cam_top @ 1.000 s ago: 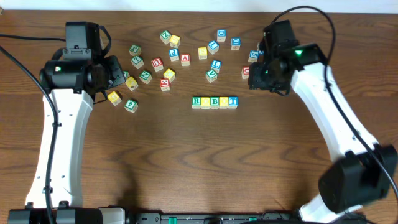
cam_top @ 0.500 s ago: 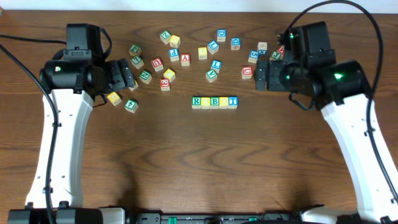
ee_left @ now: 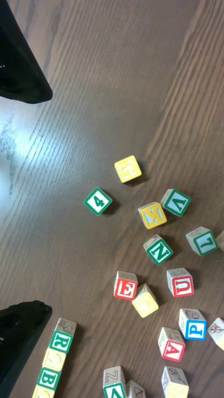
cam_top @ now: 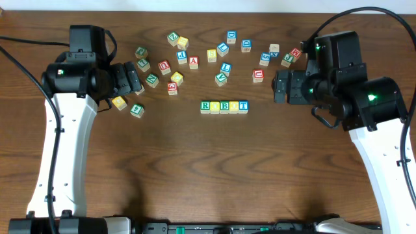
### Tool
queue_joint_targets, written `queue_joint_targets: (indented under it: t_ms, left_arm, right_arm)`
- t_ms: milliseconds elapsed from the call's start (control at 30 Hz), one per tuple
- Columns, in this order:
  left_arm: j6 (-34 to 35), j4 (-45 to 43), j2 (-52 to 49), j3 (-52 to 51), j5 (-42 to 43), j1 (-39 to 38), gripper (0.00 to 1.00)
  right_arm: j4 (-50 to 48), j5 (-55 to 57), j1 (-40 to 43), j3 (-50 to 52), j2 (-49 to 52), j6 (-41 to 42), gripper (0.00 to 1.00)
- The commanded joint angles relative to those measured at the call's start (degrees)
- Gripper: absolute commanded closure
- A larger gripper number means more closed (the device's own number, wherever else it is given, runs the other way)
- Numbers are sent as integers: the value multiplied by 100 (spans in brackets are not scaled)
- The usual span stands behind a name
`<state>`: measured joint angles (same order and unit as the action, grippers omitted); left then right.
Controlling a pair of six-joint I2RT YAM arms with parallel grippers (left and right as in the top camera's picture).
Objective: Spell out ROBOT
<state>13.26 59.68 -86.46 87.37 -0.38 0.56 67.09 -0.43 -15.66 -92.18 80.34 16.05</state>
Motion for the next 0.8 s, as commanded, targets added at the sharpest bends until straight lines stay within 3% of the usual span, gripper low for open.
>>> queue_joint_targets:
  t_ms: [0,567,767]
  left_arm:
    - [-37,24,42,98,-72,17,0]
    - [-35,24,42,98,-72,17,0]
    - [-35,24,42,98,-72,17,0]
  right_arm:
    - [20,48,39,-94,-46,-4,1]
    - [-79,155,57,-83,-46,-4,1]
    - [-605,501,74,197,-391,-339,1]
